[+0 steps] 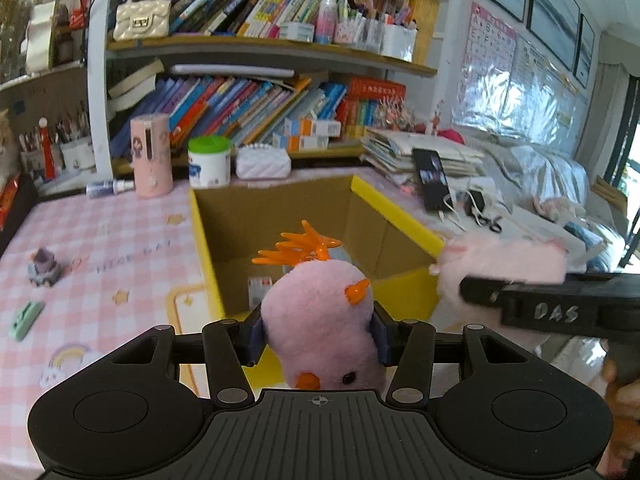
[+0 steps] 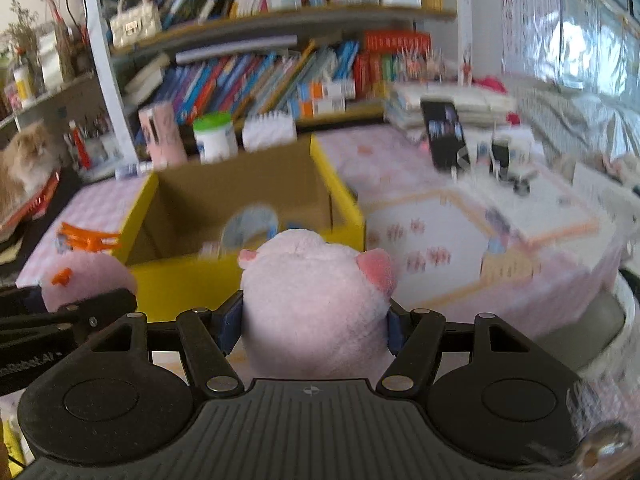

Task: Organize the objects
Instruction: 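Lift and carry the pink pig and pink chick over the yellow box, then lower both plush toys into the box and open both grippers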

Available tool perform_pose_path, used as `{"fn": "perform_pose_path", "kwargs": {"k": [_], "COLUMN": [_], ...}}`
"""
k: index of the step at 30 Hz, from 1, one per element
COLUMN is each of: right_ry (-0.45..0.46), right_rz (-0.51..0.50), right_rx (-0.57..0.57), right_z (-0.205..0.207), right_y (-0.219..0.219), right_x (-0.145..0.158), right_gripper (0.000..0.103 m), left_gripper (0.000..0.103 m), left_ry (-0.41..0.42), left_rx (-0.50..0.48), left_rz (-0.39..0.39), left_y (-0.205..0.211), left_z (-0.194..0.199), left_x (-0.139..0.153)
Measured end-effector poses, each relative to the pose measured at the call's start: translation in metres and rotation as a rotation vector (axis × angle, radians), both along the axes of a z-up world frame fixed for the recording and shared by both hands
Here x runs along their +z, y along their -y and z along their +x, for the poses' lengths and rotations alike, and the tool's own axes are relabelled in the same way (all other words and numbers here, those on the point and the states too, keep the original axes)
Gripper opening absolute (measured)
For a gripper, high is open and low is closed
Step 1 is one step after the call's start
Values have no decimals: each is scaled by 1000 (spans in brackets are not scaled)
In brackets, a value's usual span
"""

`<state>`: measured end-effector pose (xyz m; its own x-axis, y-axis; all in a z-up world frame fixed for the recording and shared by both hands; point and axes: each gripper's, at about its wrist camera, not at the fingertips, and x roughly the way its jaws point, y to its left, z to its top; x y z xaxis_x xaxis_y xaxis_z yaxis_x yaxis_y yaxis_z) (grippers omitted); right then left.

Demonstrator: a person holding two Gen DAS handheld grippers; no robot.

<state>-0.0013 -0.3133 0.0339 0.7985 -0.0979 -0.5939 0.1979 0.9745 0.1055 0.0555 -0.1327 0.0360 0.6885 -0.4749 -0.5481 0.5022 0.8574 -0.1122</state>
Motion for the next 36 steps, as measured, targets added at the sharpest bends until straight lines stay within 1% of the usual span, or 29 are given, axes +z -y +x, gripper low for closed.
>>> {"fn": "perform_pose_path", "kwargs": {"k": [4, 6, 12, 15, 19, 23, 27, 31, 35, 36], "right_ry": [76, 100, 140, 122, 90, 71, 27, -25, -69, -84], "right_rz": [-15, -15, -9, -13, -11, 16, 31, 59, 63, 67], "right_rx": [37, 61, 128, 184, 242, 296, 324, 344, 365, 372], "right_z": [22, 35, 73, 89, 109, 128, 148, 162, 173, 177], "right_y": [16, 22, 32, 29, 23, 20, 19, 20, 20, 19], "right_x": [18, 24, 36, 33, 21, 11, -2, -15, -25, -27], "right_gripper": [64, 64, 64, 64, 64, 64, 64, 64, 64, 65], "left_gripper": [49, 49, 49, 49, 49, 49, 49, 49, 50, 52], "left_ry": [36, 49, 20, 16, 5, -33, -67, -86, -86, -86], "left_rx": [31, 44, 83, 96, 114, 136, 140, 140, 132, 129], "left_rz": [19, 44, 129, 147, 182, 217, 237, 237, 253, 256], "left_y": [17, 26, 51, 57, 63, 67, 69, 70, 73, 74], "left_z": [19, 30, 60, 67, 77, 89, 95, 98, 101, 102], "left_x": [7, 8, -7, -13, -18, -29, -41, -46, -49, -49]}}
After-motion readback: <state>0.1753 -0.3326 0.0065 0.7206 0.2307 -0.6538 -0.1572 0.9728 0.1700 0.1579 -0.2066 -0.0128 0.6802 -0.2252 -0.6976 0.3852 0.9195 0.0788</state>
